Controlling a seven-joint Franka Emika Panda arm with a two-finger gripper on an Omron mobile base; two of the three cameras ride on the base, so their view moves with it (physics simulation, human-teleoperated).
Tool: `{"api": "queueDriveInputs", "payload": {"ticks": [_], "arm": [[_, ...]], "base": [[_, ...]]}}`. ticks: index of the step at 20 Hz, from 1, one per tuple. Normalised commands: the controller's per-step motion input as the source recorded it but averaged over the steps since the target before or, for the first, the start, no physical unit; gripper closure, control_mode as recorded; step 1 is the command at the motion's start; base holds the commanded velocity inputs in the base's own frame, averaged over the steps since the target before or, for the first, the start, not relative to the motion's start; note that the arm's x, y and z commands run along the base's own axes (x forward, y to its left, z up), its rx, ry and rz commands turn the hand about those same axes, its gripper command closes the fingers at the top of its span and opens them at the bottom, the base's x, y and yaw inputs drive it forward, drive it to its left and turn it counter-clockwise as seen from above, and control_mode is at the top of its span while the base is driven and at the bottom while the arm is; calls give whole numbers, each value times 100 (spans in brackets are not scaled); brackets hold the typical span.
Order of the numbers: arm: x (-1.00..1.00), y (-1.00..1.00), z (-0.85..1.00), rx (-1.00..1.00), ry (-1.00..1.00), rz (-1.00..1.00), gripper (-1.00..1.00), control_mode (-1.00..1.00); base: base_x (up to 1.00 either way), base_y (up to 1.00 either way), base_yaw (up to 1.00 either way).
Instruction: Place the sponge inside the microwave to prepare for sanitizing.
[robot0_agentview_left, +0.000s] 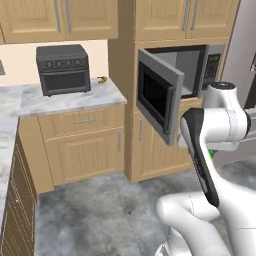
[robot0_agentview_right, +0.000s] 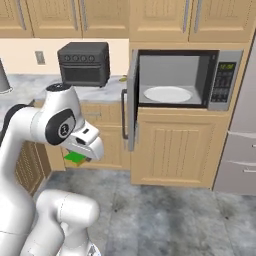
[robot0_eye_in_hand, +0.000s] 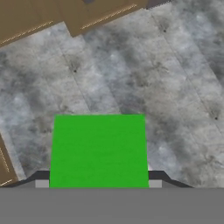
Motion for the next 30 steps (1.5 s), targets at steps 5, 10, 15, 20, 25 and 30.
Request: {"api": "queueDriveInputs", "payload": {"ticks": [5, 10, 15, 20, 25, 30], "arm": [[0, 0, 0, 0, 0, 0, 100, 100], [0, 0, 0, 0, 0, 0, 100, 100], [0, 0, 0, 0, 0, 0, 100, 100], [0, 0, 0, 0, 0, 0, 100, 100], [0, 0, 0, 0, 0, 0, 100, 100], [0, 0, 0, 0, 0, 0, 100, 100]], "base": [[-29, -57, 10], [-21, -62, 8], [-9, -63, 8], [0, -73, 12], [15, -82, 17], [37, -71, 30]]}}
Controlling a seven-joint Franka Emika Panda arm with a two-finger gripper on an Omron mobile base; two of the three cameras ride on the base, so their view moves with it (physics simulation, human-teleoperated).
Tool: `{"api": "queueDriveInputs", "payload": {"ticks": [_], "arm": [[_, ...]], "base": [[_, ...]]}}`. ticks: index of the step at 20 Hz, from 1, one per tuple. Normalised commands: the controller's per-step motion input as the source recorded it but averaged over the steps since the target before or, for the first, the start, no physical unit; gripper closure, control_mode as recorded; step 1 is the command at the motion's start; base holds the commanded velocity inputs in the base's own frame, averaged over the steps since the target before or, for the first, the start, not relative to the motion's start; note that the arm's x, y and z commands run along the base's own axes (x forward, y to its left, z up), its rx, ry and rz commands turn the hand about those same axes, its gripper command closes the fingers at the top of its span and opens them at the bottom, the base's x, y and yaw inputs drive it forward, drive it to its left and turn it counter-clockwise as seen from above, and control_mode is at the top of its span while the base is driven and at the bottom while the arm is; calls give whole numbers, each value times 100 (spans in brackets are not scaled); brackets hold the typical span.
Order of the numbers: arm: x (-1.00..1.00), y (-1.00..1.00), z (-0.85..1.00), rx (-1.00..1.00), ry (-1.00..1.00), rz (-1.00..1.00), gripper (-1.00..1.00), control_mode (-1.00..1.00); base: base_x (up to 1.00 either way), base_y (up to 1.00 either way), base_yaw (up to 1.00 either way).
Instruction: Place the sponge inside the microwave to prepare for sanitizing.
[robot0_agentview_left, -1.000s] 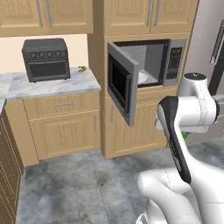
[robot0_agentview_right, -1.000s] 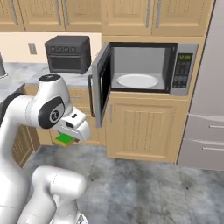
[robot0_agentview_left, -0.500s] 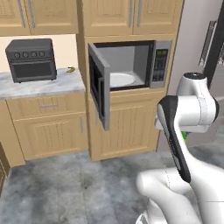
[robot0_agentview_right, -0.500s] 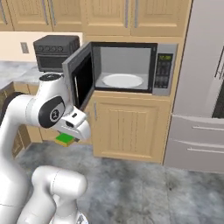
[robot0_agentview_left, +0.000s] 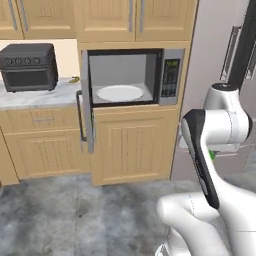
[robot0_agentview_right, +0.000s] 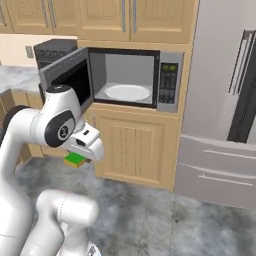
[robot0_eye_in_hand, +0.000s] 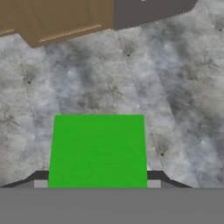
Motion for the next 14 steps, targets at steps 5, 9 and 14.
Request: {"api": "queueDriveInputs", "payload": {"ticks": [5, 9, 14], "arm": [[0, 0, 0, 0, 0, 0, 100, 100], [0, 0, 0, 0, 0, 0, 100, 100], [0, 0, 0, 0, 0, 0, 100, 100]], "base": [[37, -36, 43], [46, -31, 48], [39, -73, 38]]}}
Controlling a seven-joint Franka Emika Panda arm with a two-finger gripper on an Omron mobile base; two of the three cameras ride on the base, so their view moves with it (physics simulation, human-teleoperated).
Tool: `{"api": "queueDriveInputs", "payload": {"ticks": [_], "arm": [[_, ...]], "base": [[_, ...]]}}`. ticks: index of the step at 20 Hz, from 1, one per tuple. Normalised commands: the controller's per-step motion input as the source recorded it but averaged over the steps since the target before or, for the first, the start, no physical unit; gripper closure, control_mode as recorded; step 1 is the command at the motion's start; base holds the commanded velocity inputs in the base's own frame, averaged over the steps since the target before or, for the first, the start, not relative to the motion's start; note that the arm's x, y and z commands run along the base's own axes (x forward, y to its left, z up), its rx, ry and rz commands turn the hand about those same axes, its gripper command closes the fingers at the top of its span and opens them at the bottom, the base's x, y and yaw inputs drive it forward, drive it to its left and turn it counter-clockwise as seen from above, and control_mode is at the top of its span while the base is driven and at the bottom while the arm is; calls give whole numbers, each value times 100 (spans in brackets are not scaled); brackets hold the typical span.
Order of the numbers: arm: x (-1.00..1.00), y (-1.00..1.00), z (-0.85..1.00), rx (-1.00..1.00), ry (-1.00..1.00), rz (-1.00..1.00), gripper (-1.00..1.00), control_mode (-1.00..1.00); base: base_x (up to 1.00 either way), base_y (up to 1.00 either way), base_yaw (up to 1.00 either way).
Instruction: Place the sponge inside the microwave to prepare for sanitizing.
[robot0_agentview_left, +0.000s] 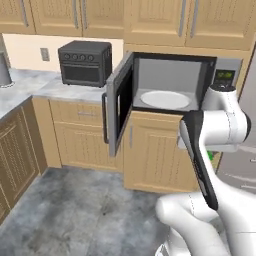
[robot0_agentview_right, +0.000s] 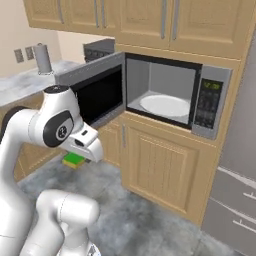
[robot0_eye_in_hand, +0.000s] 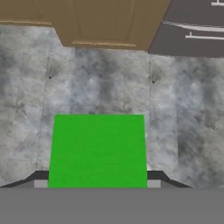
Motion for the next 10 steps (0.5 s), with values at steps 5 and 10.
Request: {"api": "queueDriveInputs", "payload": {"ticks": [5, 10], "arm": [[0, 0, 0, 0, 0, 0, 100, 100], [0, 0, 0, 0, 0, 0, 100, 100]], "base": [[6, -99, 8], [43, -81, 1]]}}
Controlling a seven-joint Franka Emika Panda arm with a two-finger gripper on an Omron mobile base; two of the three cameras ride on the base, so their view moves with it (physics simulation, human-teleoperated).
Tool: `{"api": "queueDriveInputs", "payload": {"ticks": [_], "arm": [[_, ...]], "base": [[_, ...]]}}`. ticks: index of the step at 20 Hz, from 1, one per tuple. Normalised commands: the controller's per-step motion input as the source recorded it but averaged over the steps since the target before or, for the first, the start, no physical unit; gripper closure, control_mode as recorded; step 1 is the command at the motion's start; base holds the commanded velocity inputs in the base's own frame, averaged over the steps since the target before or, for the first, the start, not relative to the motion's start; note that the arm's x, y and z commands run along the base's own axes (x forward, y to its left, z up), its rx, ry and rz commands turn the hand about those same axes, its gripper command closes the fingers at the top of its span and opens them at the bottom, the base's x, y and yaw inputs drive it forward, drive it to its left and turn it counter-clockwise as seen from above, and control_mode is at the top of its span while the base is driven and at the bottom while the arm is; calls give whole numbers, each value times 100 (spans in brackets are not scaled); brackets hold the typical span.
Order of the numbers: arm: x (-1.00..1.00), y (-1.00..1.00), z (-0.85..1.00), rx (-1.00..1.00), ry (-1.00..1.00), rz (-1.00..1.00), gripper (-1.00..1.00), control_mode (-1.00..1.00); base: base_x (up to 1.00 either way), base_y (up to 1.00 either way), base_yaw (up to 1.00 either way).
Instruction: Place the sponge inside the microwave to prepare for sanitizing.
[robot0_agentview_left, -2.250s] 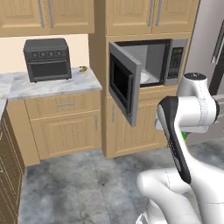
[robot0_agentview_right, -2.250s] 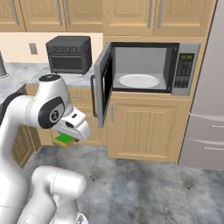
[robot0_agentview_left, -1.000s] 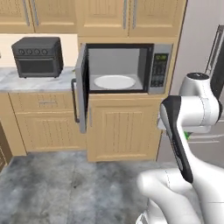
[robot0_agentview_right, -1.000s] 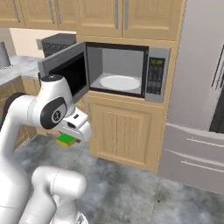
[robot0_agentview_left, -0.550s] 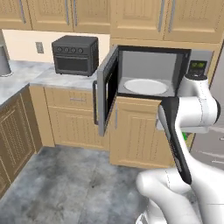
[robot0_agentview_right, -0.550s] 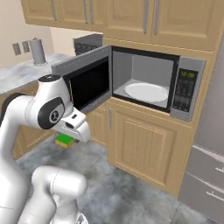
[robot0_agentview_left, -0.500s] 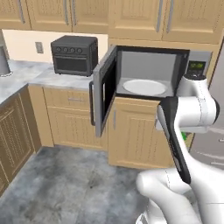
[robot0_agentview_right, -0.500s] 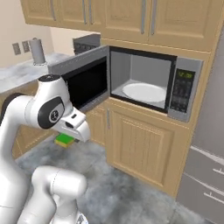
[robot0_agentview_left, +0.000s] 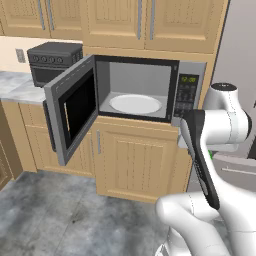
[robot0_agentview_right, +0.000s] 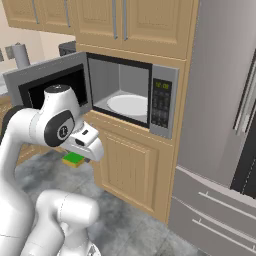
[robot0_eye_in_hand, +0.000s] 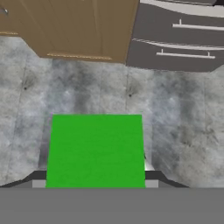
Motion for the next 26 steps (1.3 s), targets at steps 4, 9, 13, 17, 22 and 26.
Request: {"api": "queueDriveInputs", "payload": {"ticks": [4, 9, 13, 17, 22, 26], "arm": [[0, 0, 0, 0, 0, 0, 100, 100], [0, 0, 0, 0, 0, 0, 100, 100], [0, 0, 0, 0, 0, 0, 100, 100], [0, 0, 0, 0, 0, 0, 100, 100], [0, 0, 0, 0, 0, 0, 100, 100], [0, 0, 0, 0, 0, 0, 100, 100]], "base": [[60, -59, 1], [29, -8, 2], [39, 39, 9], [47, 22, 15], [55, -5, 10], [43, -12, 2]]}}
